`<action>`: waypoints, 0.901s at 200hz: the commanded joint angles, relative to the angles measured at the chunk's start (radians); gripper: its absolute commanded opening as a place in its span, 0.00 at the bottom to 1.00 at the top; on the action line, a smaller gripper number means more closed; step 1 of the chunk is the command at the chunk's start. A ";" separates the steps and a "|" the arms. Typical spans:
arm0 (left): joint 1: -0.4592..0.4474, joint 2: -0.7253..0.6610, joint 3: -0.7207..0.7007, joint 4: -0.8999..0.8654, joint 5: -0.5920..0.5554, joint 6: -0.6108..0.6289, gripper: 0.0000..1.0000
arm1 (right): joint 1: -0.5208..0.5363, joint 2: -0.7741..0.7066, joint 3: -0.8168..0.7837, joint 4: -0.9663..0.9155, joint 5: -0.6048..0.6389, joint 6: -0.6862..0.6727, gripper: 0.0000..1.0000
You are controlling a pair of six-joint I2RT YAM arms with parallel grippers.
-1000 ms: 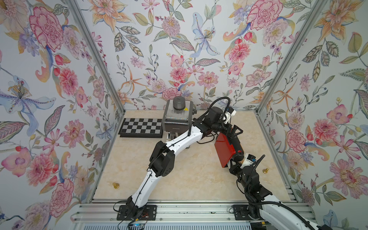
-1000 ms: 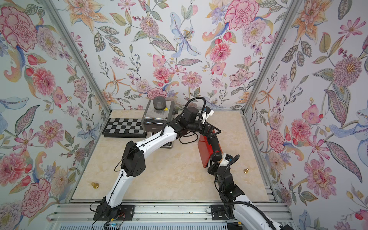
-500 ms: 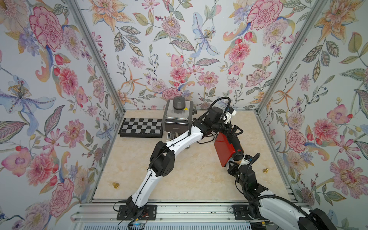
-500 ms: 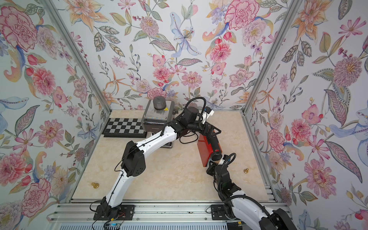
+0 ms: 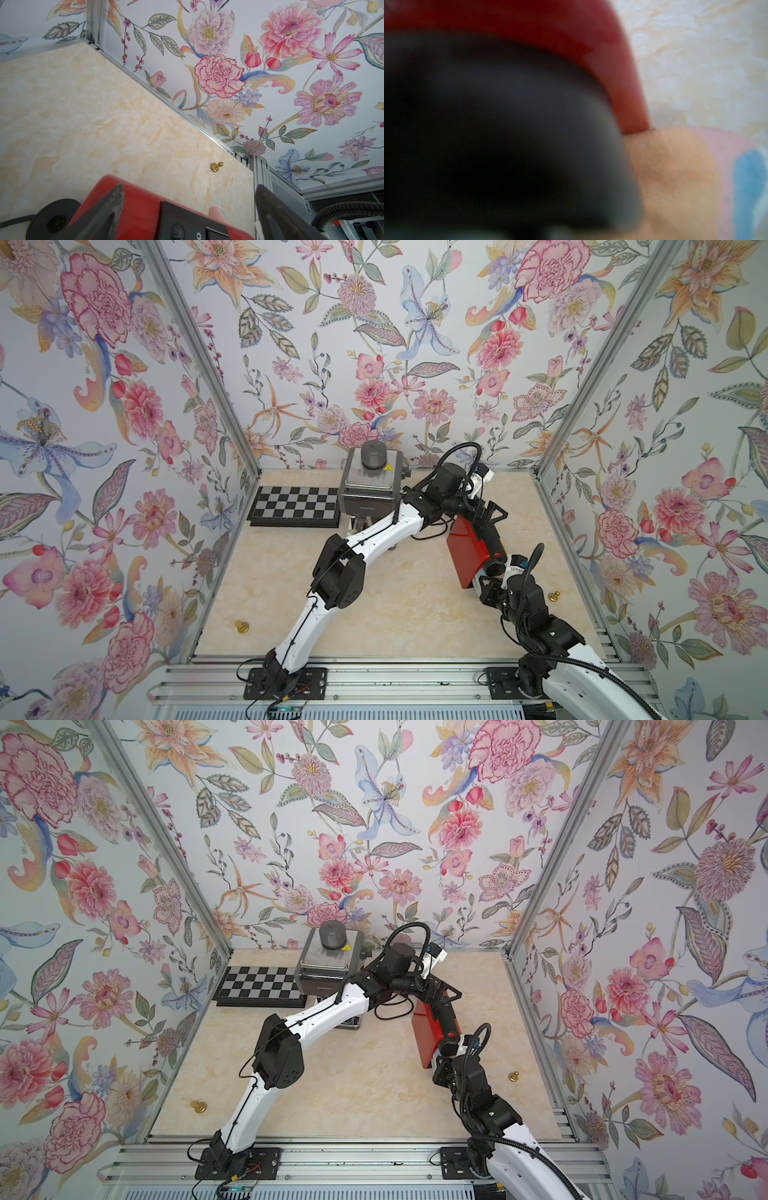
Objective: Wipe the surface of a coffee machine
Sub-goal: Wipe the dirt from the surface of the coffee machine.
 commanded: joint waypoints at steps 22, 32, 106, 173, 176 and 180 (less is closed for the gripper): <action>-0.010 0.038 -0.009 -0.074 0.002 -0.008 0.99 | 0.027 -0.082 0.080 -0.177 -0.081 -0.037 0.00; -0.010 0.040 -0.009 -0.075 0.002 -0.009 0.99 | 0.028 -0.096 0.112 -0.206 -0.093 -0.043 0.00; -0.005 0.036 -0.011 -0.066 -0.001 -0.010 0.99 | 0.027 -0.048 0.373 -0.428 -0.218 -0.085 0.00; -0.003 0.020 -0.034 -0.056 -0.001 -0.009 0.99 | 0.024 -0.026 0.525 -0.514 -0.182 -0.146 0.00; -0.002 0.019 -0.037 -0.053 -0.001 -0.009 0.99 | 0.023 -0.024 0.528 -0.516 -0.172 -0.152 0.00; -0.002 0.017 -0.040 -0.049 -0.001 -0.012 0.99 | 0.020 -0.020 0.534 -0.517 -0.161 -0.161 0.00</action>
